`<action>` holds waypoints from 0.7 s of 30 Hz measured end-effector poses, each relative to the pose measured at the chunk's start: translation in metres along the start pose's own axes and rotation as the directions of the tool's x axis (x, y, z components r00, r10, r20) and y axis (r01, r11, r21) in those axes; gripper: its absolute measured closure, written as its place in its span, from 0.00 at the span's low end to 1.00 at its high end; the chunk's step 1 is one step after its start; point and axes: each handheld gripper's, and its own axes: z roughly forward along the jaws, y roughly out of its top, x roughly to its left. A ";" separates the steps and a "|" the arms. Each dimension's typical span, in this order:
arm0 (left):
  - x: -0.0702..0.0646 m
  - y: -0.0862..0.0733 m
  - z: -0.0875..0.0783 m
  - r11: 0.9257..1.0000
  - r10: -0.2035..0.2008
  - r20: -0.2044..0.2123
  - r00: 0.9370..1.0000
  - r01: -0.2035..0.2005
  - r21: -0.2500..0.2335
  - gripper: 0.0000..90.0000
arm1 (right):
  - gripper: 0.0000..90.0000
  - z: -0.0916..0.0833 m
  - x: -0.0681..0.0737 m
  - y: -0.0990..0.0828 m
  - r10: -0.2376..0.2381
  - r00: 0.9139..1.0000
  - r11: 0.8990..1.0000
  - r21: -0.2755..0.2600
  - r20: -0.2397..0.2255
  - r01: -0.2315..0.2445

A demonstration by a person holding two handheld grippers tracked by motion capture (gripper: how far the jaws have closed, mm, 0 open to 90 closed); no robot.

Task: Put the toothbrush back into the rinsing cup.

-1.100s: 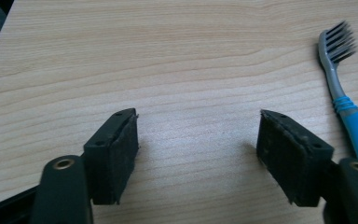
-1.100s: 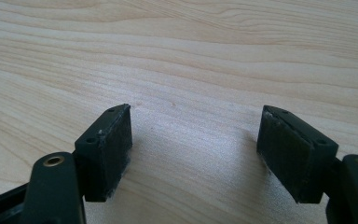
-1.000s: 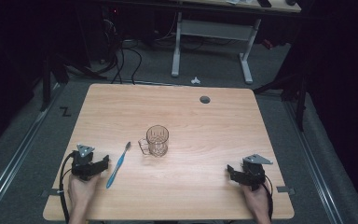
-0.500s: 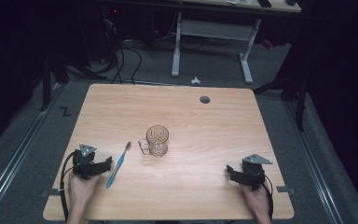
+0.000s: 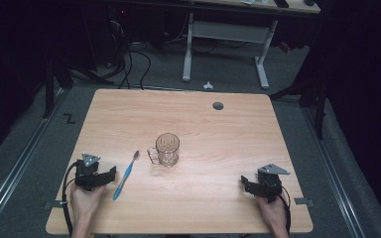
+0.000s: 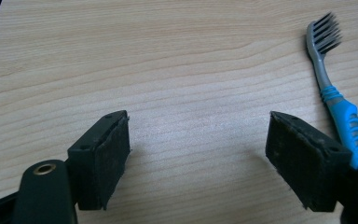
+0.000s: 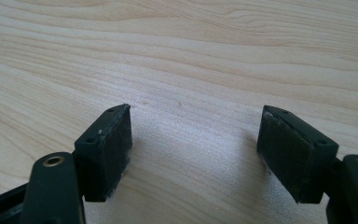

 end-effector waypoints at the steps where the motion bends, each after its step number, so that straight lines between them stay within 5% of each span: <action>1: 0.000 0.000 -0.001 1.000 0.005 0.000 1.000 -0.005 0.005 0.25 | 0.29 0.000 0.000 0.000 0.000 1.000 1.000 0.000 0.000 0.000; 21: -0.011 0.001 -0.028 1.000 0.017 0.078 0.997 -0.017 -0.007 0.24 | 0.29 -0.001 0.000 -0.001 -0.011 1.000 1.000 0.000 -0.009 0.011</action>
